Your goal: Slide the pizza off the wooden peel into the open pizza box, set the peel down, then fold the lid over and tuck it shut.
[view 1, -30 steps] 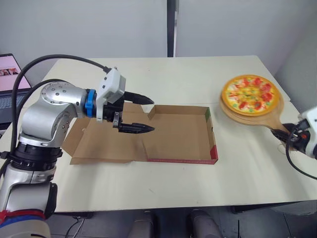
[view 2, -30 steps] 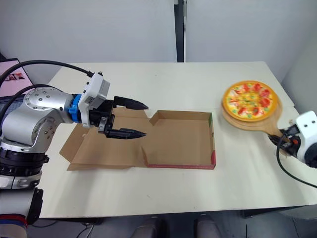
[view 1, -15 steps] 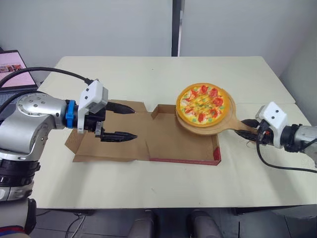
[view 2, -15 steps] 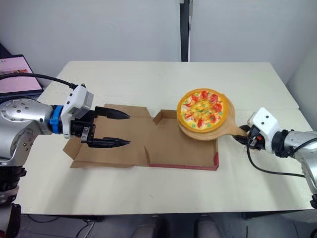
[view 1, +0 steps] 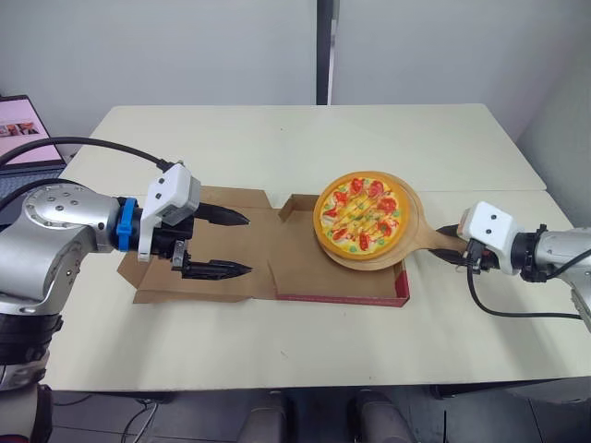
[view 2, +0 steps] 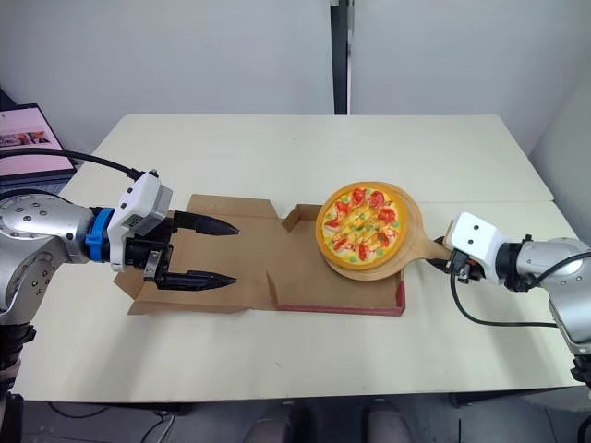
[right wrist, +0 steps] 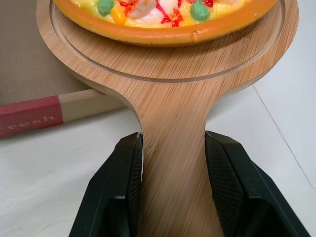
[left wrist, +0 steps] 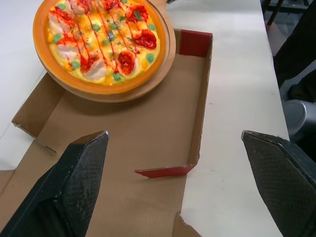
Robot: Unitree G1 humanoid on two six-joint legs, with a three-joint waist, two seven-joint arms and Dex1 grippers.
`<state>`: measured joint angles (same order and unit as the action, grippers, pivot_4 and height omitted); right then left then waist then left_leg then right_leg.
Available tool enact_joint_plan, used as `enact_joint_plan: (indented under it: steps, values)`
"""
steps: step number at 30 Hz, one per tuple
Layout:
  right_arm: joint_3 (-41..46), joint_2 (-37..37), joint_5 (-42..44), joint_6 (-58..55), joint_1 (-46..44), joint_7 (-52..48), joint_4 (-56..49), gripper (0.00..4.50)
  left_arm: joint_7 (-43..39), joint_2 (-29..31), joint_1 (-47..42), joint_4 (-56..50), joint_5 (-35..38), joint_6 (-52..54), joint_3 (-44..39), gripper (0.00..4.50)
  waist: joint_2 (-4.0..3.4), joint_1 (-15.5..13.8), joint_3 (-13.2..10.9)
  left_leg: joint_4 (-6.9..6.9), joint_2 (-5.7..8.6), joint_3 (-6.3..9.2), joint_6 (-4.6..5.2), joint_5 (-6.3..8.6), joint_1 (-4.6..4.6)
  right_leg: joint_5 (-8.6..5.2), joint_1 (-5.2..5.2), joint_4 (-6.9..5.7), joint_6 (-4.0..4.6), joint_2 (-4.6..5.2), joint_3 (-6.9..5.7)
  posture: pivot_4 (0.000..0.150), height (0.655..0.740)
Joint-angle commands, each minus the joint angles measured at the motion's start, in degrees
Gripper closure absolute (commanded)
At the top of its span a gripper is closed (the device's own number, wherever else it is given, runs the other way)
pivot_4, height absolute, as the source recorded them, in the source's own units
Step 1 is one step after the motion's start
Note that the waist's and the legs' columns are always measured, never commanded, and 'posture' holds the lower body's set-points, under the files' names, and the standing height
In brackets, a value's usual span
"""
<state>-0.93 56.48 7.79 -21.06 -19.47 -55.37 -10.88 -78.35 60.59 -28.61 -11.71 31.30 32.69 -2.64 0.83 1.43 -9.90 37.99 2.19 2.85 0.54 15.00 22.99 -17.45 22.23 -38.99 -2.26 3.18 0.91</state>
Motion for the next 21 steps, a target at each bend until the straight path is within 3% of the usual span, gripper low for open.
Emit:
enact_joint_plan:
  steps: [1, 21]
  values:
    - [1.84, 0.72, -0.66, 3.62, -2.83, 0.03, -0.98, 2.88, -0.47, 1.13, 0.24, -1.14, -0.25, -1.33, -1.37, 0.00, 0.00, 0.03, 0.00, 0.00, 0.00, 0.00, 0.00, 0.00, 0.00, 0.00, 0.00, 0.00, 0.00, 0.00, 0.00, 0.150, 0.7318]
    - [3.36, 3.46, -7.56, 12.85, -7.28, 0.13, 5.69, 2.88, 0.13, -0.43, -1.23, -0.88, -0.43, -1.71, 0.03, 0.00, 0.00, 0.05, 0.00, 0.02, 0.00, -0.02, 0.00, 0.00, 0.00, 0.00, -0.01, -0.02, 0.00, 0.00, 0.01, 0.150, 0.7318]
